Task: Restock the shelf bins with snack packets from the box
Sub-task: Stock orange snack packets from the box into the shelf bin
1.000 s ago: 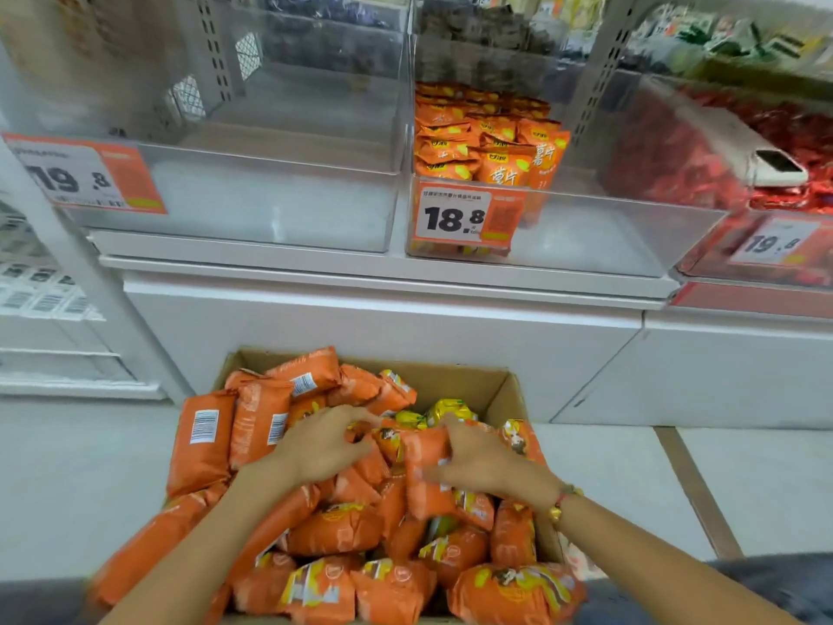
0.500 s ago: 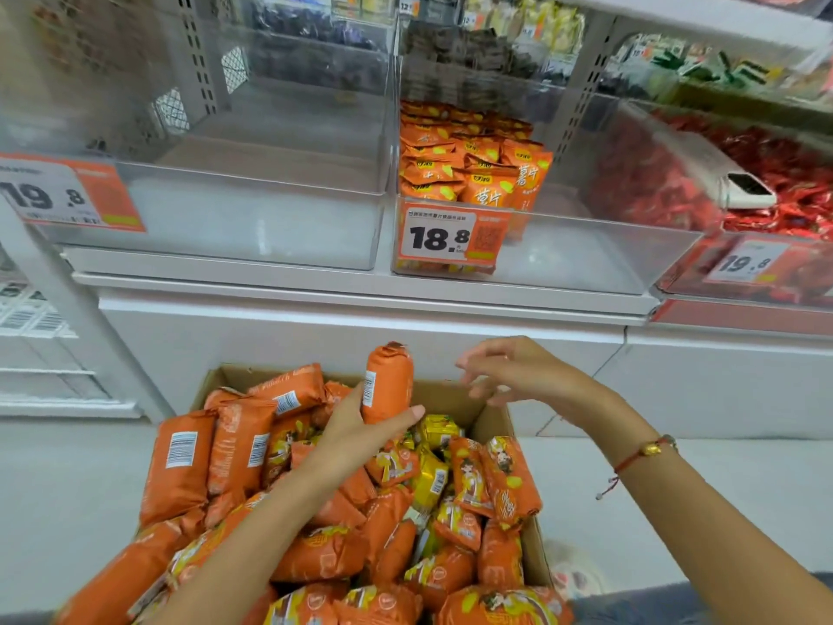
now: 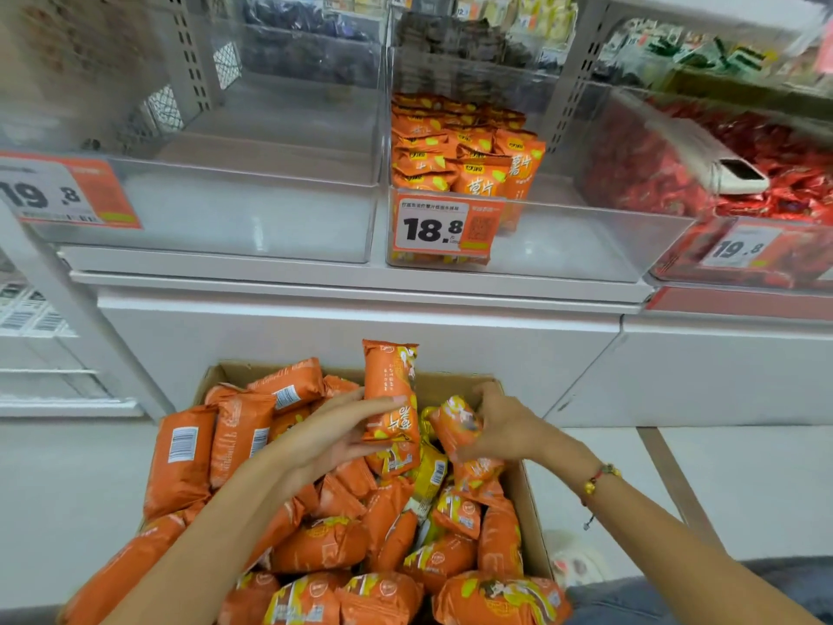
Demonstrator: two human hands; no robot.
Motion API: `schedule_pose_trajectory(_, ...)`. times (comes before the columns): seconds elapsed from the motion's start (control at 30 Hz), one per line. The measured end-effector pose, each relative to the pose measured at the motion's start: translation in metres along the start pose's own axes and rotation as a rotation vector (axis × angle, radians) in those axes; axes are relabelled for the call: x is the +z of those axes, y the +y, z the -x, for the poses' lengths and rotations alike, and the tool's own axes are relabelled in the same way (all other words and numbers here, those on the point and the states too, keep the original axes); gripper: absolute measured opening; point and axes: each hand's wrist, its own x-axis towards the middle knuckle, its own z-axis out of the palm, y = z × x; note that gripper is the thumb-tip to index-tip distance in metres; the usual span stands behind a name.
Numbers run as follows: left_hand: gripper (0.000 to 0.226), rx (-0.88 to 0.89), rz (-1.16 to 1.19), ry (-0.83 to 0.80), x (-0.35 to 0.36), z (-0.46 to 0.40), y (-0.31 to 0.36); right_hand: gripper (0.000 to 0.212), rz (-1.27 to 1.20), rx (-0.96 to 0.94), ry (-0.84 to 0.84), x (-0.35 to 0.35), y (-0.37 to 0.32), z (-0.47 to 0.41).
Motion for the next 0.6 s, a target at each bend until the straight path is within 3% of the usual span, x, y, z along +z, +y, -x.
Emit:
schedule_pose_trajectory(0.07,0.052,0.025,0.045,-0.012,0.000,0.003,0.004,0.051,-0.361,-0.066,-0.033,-0.020,-0.008,0.001)
schedule_pose_trajectory(0.1,0.055,0.044,0.060,-0.007,0.000,0.005,0.007,0.054,-0.504,-0.085,-0.044,-0.028,-0.011,0.002)
schedule_pose_trajectory(0.23,0.080,0.107,0.154,0.039,-0.001,0.008,0.022,0.049,-0.882,-0.184,-0.130,-0.048,-0.021,0.010)
schedule_pose_trajectory(0.3,0.080,0.145,0.189,0.054,0.002,0.012,0.032,0.051,-0.923,-0.218,-0.188,-0.055,-0.027,0.016)
schedule_pose_trajectory(0.37,0.075,0.205,0.197,0.083,0.009,0.018,0.047,0.053,-0.830,-0.257,-0.187,-0.068,-0.035,0.025)
schedule_pose_trajectory(0.47,0.084,0.301,0.276,0.203,0.022,0.021,0.073,0.052,-0.713,-0.320,-0.148,-0.102,-0.046,0.037)
schedule_pose_trajectory(0.6,0.063,0.455,0.291,0.276,0.029,0.027,0.099,0.060,-0.746,-0.403,-0.131,-0.156,-0.047,0.053)
